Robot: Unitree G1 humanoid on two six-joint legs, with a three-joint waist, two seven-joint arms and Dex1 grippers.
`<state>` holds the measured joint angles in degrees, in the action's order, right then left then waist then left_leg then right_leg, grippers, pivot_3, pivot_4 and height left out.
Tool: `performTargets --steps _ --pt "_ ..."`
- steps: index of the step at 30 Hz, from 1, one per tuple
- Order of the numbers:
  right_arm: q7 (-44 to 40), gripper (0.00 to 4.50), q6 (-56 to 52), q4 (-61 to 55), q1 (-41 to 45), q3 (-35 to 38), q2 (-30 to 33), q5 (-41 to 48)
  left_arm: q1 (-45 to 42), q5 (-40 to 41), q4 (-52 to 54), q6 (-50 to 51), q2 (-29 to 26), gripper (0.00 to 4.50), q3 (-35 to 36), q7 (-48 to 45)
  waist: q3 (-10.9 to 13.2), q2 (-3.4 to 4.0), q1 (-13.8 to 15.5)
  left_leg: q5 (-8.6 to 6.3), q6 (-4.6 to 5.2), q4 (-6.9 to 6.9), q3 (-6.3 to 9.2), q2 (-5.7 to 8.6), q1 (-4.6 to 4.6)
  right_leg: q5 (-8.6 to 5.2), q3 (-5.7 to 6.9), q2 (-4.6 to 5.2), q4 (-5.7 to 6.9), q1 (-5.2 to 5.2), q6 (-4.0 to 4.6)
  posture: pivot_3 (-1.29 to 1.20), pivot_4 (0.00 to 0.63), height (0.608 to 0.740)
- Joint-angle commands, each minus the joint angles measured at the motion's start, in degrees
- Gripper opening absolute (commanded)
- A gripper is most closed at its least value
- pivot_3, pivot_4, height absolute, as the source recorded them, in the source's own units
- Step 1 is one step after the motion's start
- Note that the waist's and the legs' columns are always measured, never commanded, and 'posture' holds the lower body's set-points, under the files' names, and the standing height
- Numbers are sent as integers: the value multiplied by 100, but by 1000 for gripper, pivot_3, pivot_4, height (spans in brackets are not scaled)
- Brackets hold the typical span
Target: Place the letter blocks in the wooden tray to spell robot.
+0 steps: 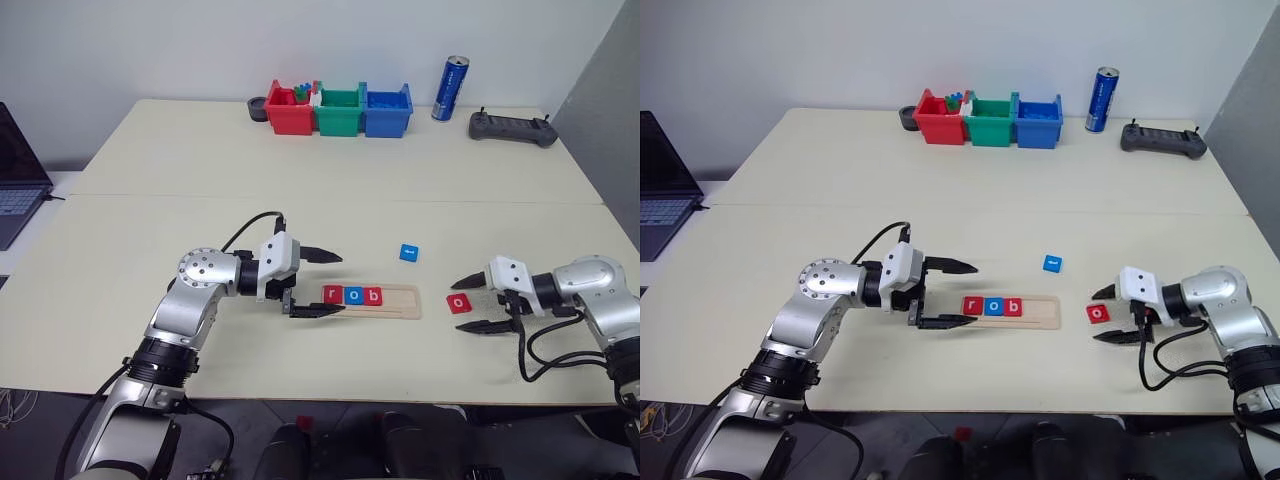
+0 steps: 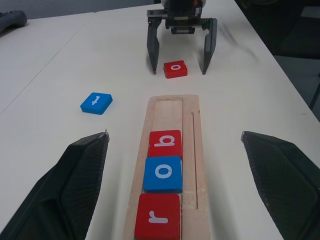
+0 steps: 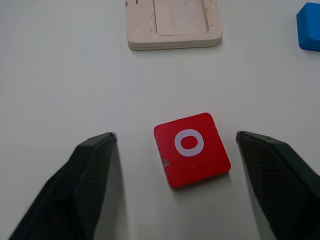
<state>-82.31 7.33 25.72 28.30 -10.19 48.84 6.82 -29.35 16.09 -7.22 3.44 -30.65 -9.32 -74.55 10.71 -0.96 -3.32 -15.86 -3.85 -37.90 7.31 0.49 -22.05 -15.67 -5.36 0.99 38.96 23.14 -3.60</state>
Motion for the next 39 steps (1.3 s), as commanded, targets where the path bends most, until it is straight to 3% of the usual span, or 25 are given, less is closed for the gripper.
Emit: performTargets --steps 1,5,20,39 --pt "-10 2867 145 195 156 72 25 -86 27 68 199 -11 -47 4500 58 22 0 0 -3 0 0 0 -1 0 1 0 0 0 1 -1 0 0 150 740" --pt "9 1470 134 242 303 84 -18 -81 23 67 197 -10 -48 4500 64 44 0 0 -8 0 0 0 -6 -1 5 0 -4 0 2 -1 1 0 150 740" --pt "380 1447 -1049 -1404 253 -37 -660 206 -41 75 164 4 -46 4500 75 42 0 0 5 0 0 0 -1 0 3 1 -2 0 3 0 1 0 150 740" --pt "662 1447 -1289 -1191 641 -473 -1339 -133 53 118 293 62 -99 4500 68 56 0 0 1 0 0 0 0 0 3 1 1 1 3 1 1 0 150 740"
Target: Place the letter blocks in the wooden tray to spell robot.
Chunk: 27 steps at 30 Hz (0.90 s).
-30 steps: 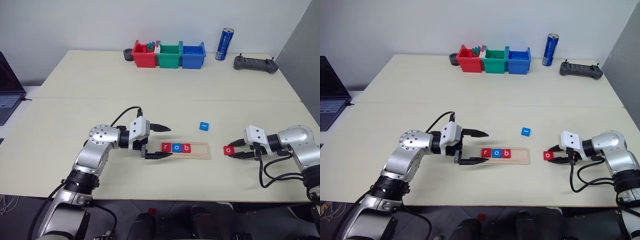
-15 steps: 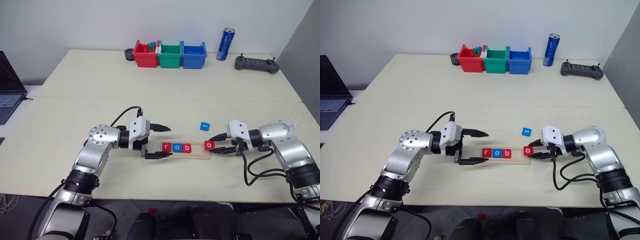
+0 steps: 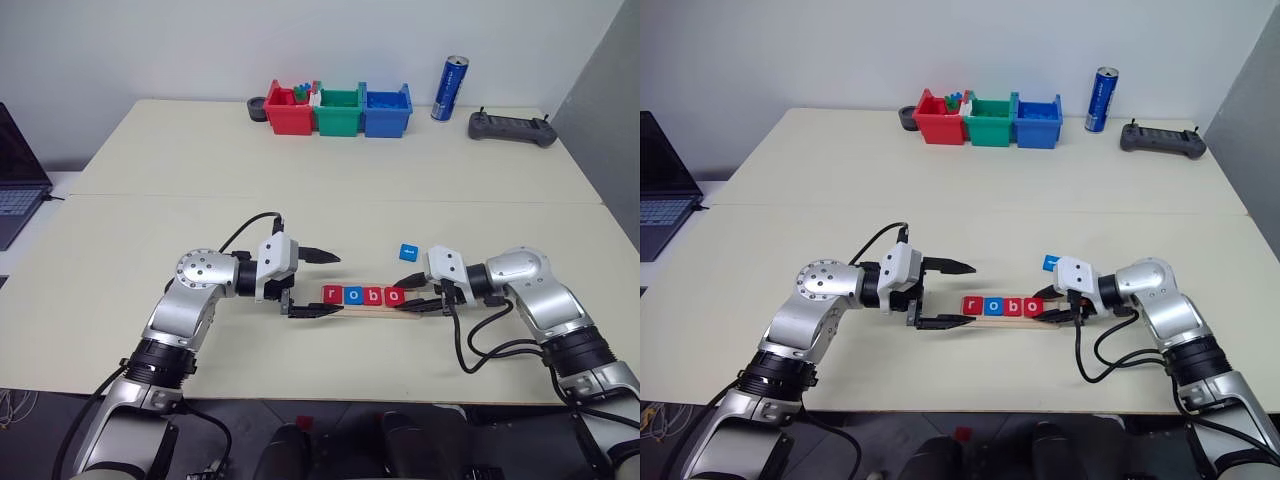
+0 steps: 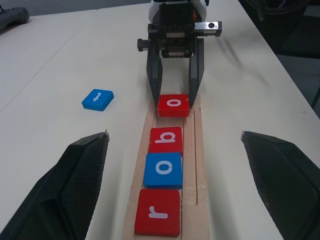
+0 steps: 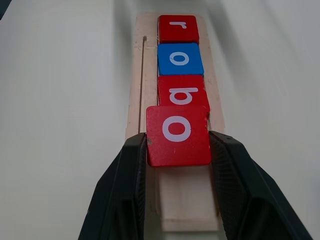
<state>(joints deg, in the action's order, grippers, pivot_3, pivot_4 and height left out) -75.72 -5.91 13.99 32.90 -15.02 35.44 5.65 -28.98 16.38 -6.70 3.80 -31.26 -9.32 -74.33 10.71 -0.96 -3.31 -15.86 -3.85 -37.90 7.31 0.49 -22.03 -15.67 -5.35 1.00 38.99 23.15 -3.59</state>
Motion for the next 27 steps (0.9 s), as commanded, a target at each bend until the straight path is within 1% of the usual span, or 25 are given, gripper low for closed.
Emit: performTargets --steps 1,10,17,19,23,27 --pt "-15 1447 40 8 204 0 -1 -24 24 90 252 34 -36 4500 67 42 0 0 0 0 0 0 0 0 0 0 0 0 0 0 0 0 150 740" --pt "-158 1447 111 110 257 -57 75 -60 35 69 218 30 -34 4500 75 50 0 0 -1 0 0 0 2 0 0 0 2 0 0 0 0 0 150 740" --pt "-29 3891 -81 86 331 42 30 26 -26 56 192 40 -9 4500 49 50 0 0 -2 0 0 0 2 0 0 0 2 0 0 0 0 0 150 740" --pt "4 4472 -199 17 351 107 48 91 -31 57 197 46 -4 4500 39 43 0 0 -2 0 0 0 2 0 0 0 2 0 0 0 0 0 150 740" --pt "-35 4472 -445 -172 339 231 143 225 -35 59 194 46 -4 4500 36 33 0 0 -1 0 0 1 2 0 0 0 2 0 0 0 0 0 150 740" --pt "117 4472 -433 -254 291 425 222 243 -29 55 186 21 9 4500 23 16 0 0 0 0 0 0 2 0 0 0 2 0 0 0 0 0 150 740"
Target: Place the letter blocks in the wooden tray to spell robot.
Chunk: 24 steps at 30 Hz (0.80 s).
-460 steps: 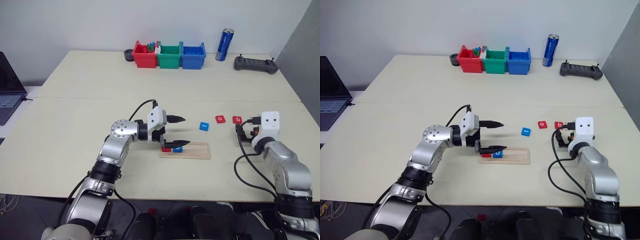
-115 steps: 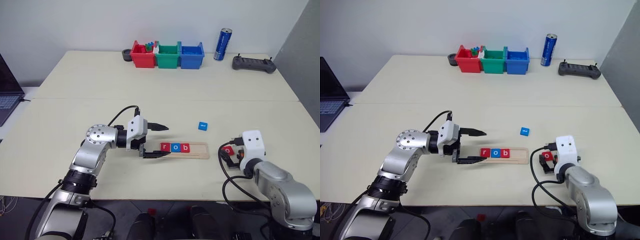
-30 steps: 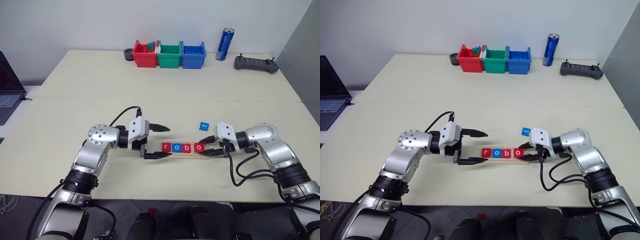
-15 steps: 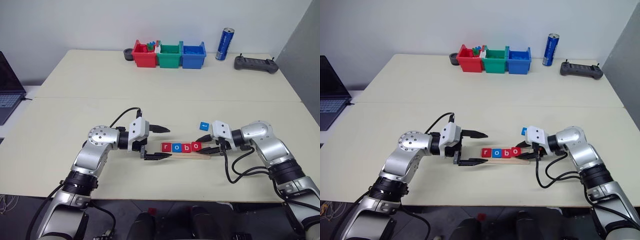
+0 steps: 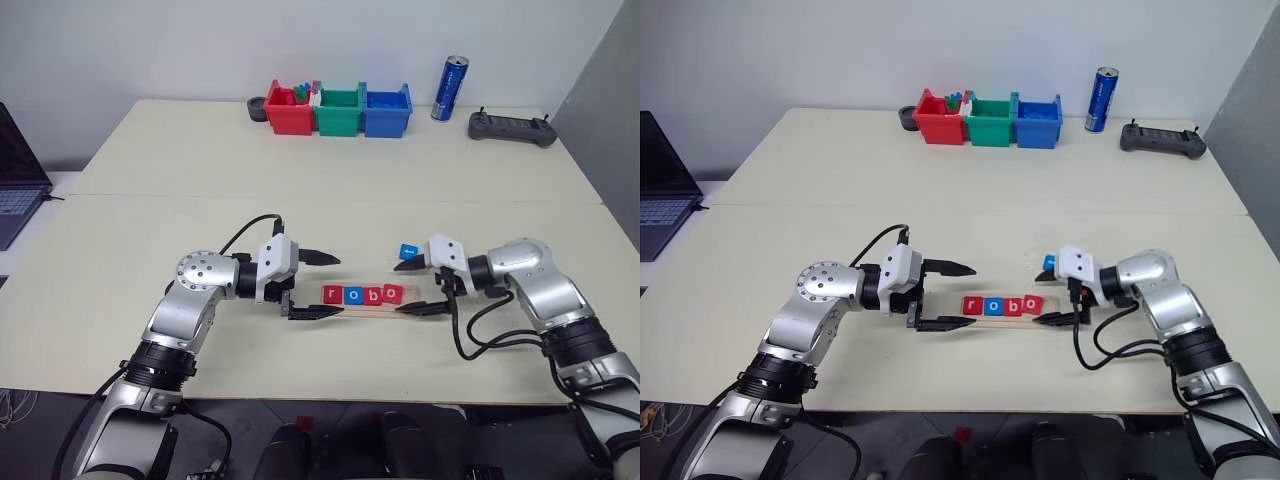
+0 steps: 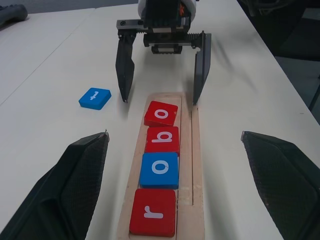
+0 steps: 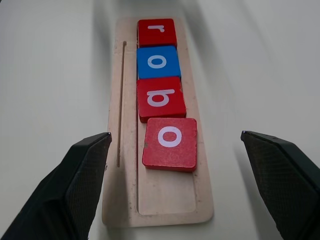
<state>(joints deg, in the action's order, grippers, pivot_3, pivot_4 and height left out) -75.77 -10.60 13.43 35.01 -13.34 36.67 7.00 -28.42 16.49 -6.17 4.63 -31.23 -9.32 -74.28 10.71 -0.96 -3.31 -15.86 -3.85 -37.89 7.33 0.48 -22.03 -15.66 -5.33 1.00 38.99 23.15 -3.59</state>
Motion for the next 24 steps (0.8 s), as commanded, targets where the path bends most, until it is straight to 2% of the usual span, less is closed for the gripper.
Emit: performTargets --steps 1,4,5,15,24 --pt "173 4472 56 -188 78 289 76 118 -88 41 131 -67 13 4500 19 10 0 0 0 0 0 0 0 0 0 0 0 0 0 0 0 0 150 740" --pt "374 3900 237 -47 79 313 -1 29 -104 35 118 -81 39 4500 4 10 0 0 -5 0 0 0 -1 -1 0 0 0 0 0 0 0 0 150 740" --pt "445 3583 354 26 73 275 -11 -51 -110 34 111 -87 46 4500 2 6 0 0 -5 0 0 1 -1 -1 0 0 0 -1 0 0 0 0 150 740" --pt "738 27 903 459 118 12 -295 -387 -77 40 157 -84 -23 4500 34 -23 0 0 -8 0 0 0 -2 0 0 0 -1 0 1 1 0 0 150 740" --pt "719 6 1185 596 152 -223 -443 -626 -46 24 190 -86 -50 4500 46 10 0 0 -7 0 0 0 -2 0 0 0 -1 0 1 1 0 0 150 740"
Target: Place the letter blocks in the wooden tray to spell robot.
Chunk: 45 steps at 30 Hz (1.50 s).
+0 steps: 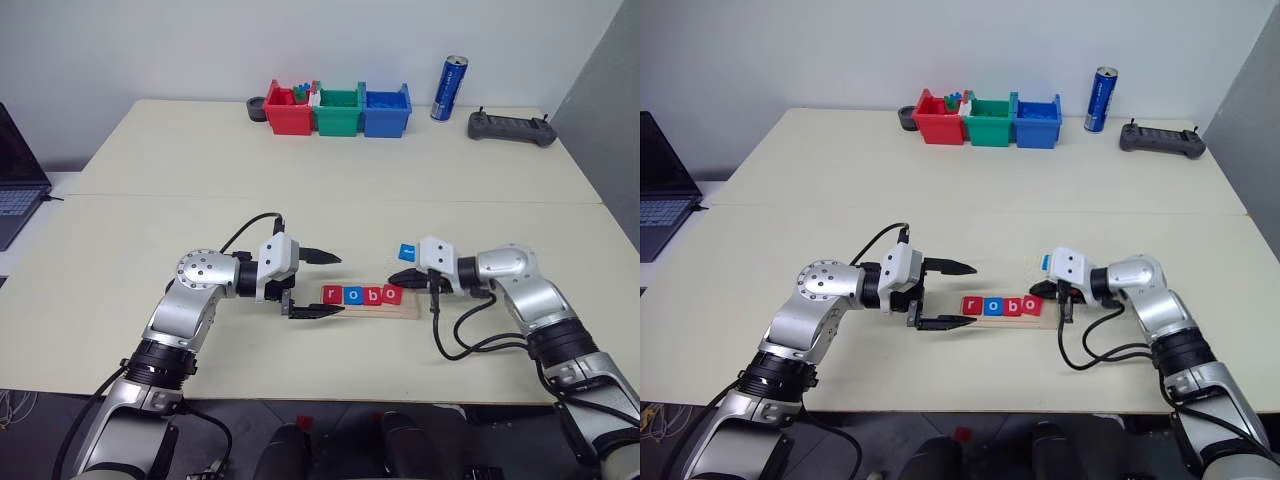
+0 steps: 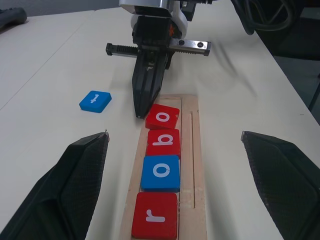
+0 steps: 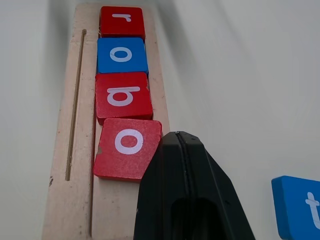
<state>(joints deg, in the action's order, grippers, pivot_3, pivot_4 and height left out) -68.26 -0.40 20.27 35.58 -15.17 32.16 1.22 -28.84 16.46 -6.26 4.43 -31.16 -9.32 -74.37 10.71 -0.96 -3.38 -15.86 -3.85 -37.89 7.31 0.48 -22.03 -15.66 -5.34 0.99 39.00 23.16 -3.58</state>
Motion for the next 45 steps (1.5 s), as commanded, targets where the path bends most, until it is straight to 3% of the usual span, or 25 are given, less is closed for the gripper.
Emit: performTargets --steps 1,7,26,29,34,40,45 --pt "-68 6 170 -112 74 -49 21 -44 5 28 206 -63 -60 4500 48 23 0 0 0 0 0 0 0 0 0 0 1 0 0 0 0 0 150 740" --pt "-290 6 -26 -457 -57 -4 98 161 30 38 244 -33 -58 4500 50 55 0 0 -1 0 0 0 1 0 0 0 0 0 0 0 0 0 150 740" --pt "283 6 -647 -543 327 379 182 225 -106 -1 64 -86 -25 4500 28 15 0 0 -1 0 0 0 1 0 0 0 1 0 0 0 0 0 150 740" --pt "529 583 -1146 -563 381 540 284 268 -142 -7 36 -91 -21 4500 34 17 0 0 4 0 0 0 2 1 -1 0 1 0 0 0 0 0 150 740" --pt "624 2316 -1889 -1087 64 873 512 558 -110 1 55 -101 -38 4500 52 24 0 0 8 0 0 2 3 0 -1 0 1 0 -1 1 0 0 150 740" --pt "730 4431 -1754 -898 12 823 575 433 -179 -12 -50 -124 -16 4500 23 -20 0 0 -9 0 0 1 -2 0 -1 0 -1 0 1 1 0 0 150 740" --pt "858 4476 -1540 -297 415 720 379 323 -298 -27 -163 -166 24 4500 -1 -44 0 0 -14 0 0 1 -4 0 0 0 -2 -1 1 1 0 0 150 740"
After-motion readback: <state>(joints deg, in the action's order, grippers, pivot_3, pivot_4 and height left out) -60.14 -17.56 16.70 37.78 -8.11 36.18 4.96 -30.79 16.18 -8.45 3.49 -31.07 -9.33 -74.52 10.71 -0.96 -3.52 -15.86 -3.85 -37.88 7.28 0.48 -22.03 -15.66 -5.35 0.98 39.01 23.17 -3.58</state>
